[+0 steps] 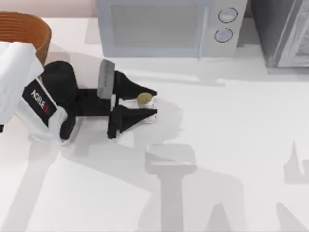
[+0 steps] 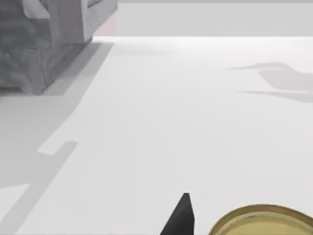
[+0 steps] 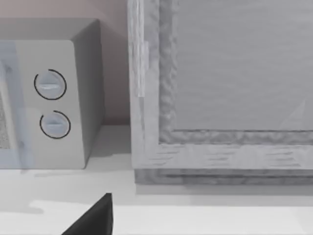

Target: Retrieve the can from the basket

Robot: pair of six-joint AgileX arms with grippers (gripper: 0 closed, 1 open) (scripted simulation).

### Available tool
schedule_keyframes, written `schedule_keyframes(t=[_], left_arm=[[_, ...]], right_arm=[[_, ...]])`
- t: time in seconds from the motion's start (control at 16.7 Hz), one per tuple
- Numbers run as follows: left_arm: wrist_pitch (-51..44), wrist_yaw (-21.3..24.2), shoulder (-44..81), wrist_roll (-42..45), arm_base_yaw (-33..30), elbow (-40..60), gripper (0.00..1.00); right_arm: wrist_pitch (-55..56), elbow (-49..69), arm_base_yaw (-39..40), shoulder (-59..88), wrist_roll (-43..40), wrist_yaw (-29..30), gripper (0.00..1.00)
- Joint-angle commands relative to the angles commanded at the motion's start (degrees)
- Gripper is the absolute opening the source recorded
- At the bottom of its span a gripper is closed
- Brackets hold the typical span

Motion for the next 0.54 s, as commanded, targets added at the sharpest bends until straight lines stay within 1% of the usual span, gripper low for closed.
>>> schedule_keyframes(t=[0.18,0.24,0.54], left_arm=[[0.0,0.0,0.0,0.0,0.0,0.0,0.98],[0.0,0.0,0.0,0.0,0.0,0.0,1.0],[0.0,0.0,0.0,0.0,0.0,0.0,1.0]], right_arm=[[0.0,0.0,0.0,0.0,0.0,0.0,1.0],[0.0,0.0,0.0,0.0,0.0,0.0,1.0],[0.0,0.0,0.0,0.0,0.0,0.0,1.0]])
